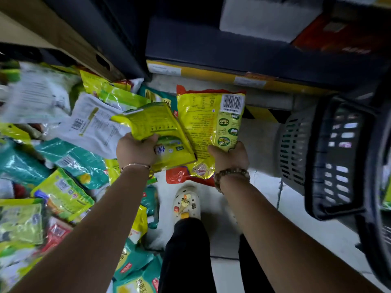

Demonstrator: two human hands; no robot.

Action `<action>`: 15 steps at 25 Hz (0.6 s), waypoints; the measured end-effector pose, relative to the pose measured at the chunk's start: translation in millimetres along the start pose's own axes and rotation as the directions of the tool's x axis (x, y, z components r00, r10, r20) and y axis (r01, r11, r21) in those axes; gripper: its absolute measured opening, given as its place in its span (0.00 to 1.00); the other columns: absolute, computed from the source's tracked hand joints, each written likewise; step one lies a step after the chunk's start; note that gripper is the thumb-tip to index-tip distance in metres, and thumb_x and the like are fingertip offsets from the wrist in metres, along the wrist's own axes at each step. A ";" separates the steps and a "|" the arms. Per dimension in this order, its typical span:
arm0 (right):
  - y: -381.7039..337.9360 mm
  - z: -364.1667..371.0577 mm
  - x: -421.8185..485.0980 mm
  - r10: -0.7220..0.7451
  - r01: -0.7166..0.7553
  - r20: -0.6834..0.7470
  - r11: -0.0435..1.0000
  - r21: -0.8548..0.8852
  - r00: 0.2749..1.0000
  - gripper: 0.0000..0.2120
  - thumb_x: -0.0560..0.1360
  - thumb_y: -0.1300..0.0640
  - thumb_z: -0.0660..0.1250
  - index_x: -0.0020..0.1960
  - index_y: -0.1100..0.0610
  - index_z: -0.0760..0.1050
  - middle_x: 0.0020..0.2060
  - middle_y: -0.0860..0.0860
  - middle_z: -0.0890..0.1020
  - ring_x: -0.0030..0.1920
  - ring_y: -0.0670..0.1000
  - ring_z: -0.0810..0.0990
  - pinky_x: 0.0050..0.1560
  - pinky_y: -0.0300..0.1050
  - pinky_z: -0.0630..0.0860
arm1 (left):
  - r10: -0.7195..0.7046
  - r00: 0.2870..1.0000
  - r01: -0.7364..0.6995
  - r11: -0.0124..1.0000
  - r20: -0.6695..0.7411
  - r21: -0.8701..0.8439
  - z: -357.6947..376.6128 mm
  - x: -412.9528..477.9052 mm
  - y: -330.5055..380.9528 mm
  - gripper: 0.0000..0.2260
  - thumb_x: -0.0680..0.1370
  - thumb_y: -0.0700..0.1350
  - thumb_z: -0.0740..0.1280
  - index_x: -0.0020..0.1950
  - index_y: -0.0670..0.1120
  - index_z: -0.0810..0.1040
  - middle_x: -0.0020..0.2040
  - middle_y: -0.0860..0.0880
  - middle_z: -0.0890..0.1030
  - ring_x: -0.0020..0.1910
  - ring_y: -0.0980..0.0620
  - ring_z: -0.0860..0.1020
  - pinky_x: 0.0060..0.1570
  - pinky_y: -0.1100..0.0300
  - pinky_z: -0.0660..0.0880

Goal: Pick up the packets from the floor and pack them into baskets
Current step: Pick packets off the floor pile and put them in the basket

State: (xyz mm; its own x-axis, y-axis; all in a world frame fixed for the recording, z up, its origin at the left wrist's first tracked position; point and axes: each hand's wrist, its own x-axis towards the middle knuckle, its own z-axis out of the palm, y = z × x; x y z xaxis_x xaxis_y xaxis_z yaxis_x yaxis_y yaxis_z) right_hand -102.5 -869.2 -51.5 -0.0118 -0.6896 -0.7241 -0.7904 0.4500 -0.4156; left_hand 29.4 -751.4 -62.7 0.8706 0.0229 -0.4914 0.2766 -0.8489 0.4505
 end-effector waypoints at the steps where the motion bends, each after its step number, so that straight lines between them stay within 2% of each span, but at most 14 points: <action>1: -5.1 -8.9 -12.7 -0.033 0.033 -0.001 0.999 -0.015 0.999 0.17 0.67 0.52 0.73 0.53 0.56 0.74 0.48 0.53 0.82 0.51 0.56 0.80 0.45 0.45 0.74 | 0.018 1.000 -0.019 0.999 -0.023 -0.037 -10.5 -12.4 4.0 0.17 0.71 0.46 0.73 0.52 0.34 0.79 0.50 0.33 0.81 0.52 0.38 0.79 0.44 0.54 0.70; 3: -14.8 -27.3 -37.7 -0.097 0.098 0.025 0.995 -0.033 0.995 0.18 0.69 0.51 0.73 0.54 0.56 0.73 0.47 0.51 0.81 0.50 0.53 0.79 0.47 0.45 0.75 | 0.069 0.996 -0.073 0.994 -0.060 -0.076 -32.8 -38.6 12.2 0.16 0.71 0.45 0.74 0.51 0.33 0.80 0.49 0.33 0.81 0.51 0.37 0.79 0.43 0.55 0.68; 6: -29.5 -68.4 -72.8 -0.197 0.201 0.074 0.979 -0.047 0.978 0.18 0.70 0.52 0.72 0.56 0.57 0.72 0.42 0.46 0.73 0.45 0.46 0.72 0.45 0.39 0.68 | 0.133 0.986 -0.143 0.985 -0.104 -0.099 -68.2 -82.1 33.1 0.21 0.67 0.50 0.74 0.48 0.33 0.81 0.46 0.33 0.81 0.48 0.39 0.80 0.41 0.58 0.66; 10: -31.9 -126.8 -93.4 -0.232 0.229 0.092 0.972 0.047 0.968 0.14 0.68 0.51 0.74 0.49 0.55 0.74 0.40 0.46 0.79 0.43 0.50 0.78 0.40 0.39 0.70 | 0.152 0.984 -0.164 0.978 -0.097 -0.129 -97.3 -130.0 62.4 0.13 0.72 0.42 0.73 0.48 0.33 0.80 0.41 0.45 0.78 0.43 0.49 0.77 0.40 0.60 0.65; 13: -28.8 -177.3 -90.6 -0.270 0.265 0.069 0.961 0.077 0.960 0.14 0.67 0.53 0.75 0.49 0.55 0.76 0.39 0.46 0.80 0.41 0.48 0.78 0.35 0.35 0.70 | 0.207 0.972 -0.223 0.961 -0.108 -0.165 -102.2 -168.6 89.6 0.10 0.72 0.40 0.73 0.49 0.35 0.81 0.43 0.47 0.78 0.43 0.51 0.76 0.42 0.61 0.67; 15: -23.2 -218.7 -84.9 -0.290 0.285 0.041 0.954 0.094 0.956 0.13 0.67 0.53 0.75 0.49 0.55 0.78 0.38 0.45 0.81 0.39 0.46 0.78 0.35 0.33 0.72 | 0.235 0.969 -0.247 0.945 -0.081 -0.216 -95.4 -194.1 107.5 0.09 0.72 0.39 0.72 0.51 0.39 0.81 0.45 0.47 0.79 0.44 0.51 0.77 0.42 0.60 0.68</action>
State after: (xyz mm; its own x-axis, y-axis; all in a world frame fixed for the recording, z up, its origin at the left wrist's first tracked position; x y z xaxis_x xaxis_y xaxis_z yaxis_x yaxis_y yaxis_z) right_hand -217.1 -945.2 140.1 0.2427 -0.7669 -0.5941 -0.6997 0.2858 -0.6548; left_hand -71.0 -796.6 152.2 0.9412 -0.1346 -0.3099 0.1340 -0.6933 0.7081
